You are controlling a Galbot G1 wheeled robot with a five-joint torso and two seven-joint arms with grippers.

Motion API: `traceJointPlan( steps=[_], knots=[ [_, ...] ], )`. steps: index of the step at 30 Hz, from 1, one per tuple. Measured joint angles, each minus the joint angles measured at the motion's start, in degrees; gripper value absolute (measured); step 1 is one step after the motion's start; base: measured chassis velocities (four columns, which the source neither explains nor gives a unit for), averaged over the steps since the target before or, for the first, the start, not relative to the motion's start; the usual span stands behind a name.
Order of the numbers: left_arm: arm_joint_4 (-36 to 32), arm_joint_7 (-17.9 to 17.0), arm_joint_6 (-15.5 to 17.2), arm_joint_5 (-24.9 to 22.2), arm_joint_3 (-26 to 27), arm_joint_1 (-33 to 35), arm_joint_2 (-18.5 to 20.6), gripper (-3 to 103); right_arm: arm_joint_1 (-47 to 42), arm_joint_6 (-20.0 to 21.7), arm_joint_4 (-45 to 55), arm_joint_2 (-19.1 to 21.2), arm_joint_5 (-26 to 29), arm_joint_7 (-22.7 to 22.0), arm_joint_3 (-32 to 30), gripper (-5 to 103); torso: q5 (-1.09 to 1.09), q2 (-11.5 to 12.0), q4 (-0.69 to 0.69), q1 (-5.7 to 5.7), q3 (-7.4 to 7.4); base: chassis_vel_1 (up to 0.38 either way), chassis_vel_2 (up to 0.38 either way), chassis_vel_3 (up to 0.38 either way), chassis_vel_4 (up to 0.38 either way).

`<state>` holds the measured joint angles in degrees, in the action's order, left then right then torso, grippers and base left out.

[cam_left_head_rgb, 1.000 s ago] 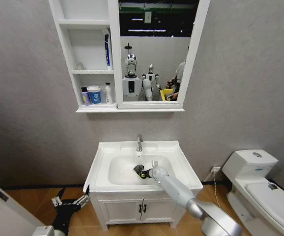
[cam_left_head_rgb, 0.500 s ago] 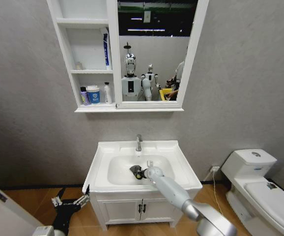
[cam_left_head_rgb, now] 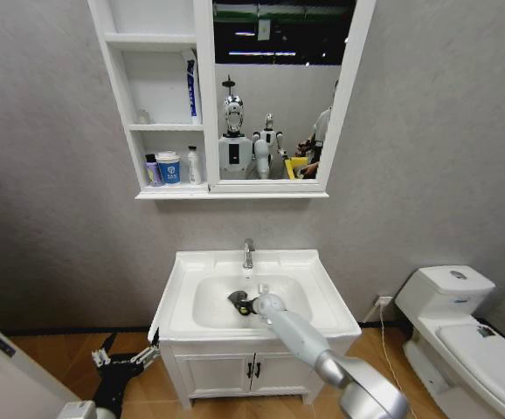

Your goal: Move facial cleanser and shampoo from washbasin to cabinet, then wipe washbasin with towel.

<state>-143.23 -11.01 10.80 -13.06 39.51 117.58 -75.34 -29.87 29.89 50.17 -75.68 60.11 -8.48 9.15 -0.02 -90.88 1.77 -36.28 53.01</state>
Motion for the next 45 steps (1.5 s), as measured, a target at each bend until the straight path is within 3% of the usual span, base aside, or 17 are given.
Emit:
traceJointPlan(
  steps=[2,6,13,16,23,27,31,35,37,39,41,42,45],
  knots=[
    [0.0,0.0,0.0,0.0,0.0,0.0,0.0,100,-0.5,0.18,1.27,1.48,0.45,-0.15,-0.52,7,0.0,0.0,-0.01,0.0,0.0,0.0,0.0,0.0,0.0],
    [0.0,0.0,0.0,0.0,0.0,0.0,0.0,100,-2.2,0.32,5.61,8.15,0.63,-0.36,-2.28,7,0.0,0.0,-0.02,0.01,-0.01,0.0,0.0,0.0,0.0],
    [0.0,0.0,0.0,0.0,0.0,0.0,0.0,100,-3.79,-0.77,10.91,13.57,-2.26,-0.11,-4.66,7,0.01,0.0,-0.02,0.01,0.0,0.0,0.0,0.0,0.0],
    [0.0,0.0,0.0,0.0,0.0,0.0,0.0,100,-5.66,-2.97,17.6,16.76,-5.71,1.79,-7.21,7,-0.01,0.0,-0.01,0.01,-0.01,0.0,0.0,0.0,0.0],
    [0.0,0.0,0.0,0.0,0.0,0.0,0.0,100,-10.83,-3.75,27.4,20.94,-7.62,1.74,-12.2,7,-0.02,-0.01,-0.02,0.01,-0.01,0.0,0.0,0.0,0.0],
    [0.0,0.0,0.0,0.0,0.0,0.0,0.0,100,-12.47,-5.23,26.76,21.94,-10.26,3.51,-13.84,7,-0.01,-0.01,-0.01,0.01,-0.01,0.0,0.0,0.0,0.0],
    [0.0,0.0,0.0,0.0,0.0,0.0,0.0,100,-11.09,-8.59,19.8,22.27,-14.52,7.76,-14.43,7,0.0,-0.01,-0.01,0.01,-0.01,0.0,0.0,0.0,0.0],
    [0.0,0.0,0.0,0.0,0.0,0.0,0.0,100,-7.88,-18.17,10.74,21.17,-22.85,13.16,-13.13,7,-0.01,0.0,-0.01,0.01,0.0,0.0,0.0,0.0,0.0],
    [0.0,0.0,0.0,0.0,0.0,0.0,0.0,100,-7.16,-20.0,9.07,20.67,-23.89,14.05,-12.84,5,-0.01,-0.01,-0.01,0.01,-0.01,0.0,0.0,0.0,0.0],
    [0.0,0.0,0.0,0.0,0.0,0.0,0.0,100,-6.17,-21.62,7.18,19.84,-24.5,14.73,-12.46,15,-0.01,-0.01,-0.02,0.01,0.0,0.0,0.0,0.0,0.0],
    [0.0,0.0,0.0,0.0,0.0,0.0,0.0,100,-5.75,-22.29,6.46,19.43,-24.59,14.85,-12.23,15,-0.01,0.0,-0.02,0.01,0.0,0.0,0.0,0.0,0.0],
    [0.0,0.0,0.0,0.0,0.0,0.0,0.0,100,-5.3,-23.15,5.67,18.9,-24.9,14.85,-12.04,26,-0.02,0.0,-0.02,0.01,0.0,0.0,0.0,0.0,0.0],
    [0.0,0.0,0.0,0.0,0.0,0.0,0.0,100,-4.85,-24.0,4.89,18.19,-25.2,14.59,-12.06,32,-0.02,0.0,-0.02,0.01,-0.01,0.0,0.0,0.0,0.0]
  ],
)
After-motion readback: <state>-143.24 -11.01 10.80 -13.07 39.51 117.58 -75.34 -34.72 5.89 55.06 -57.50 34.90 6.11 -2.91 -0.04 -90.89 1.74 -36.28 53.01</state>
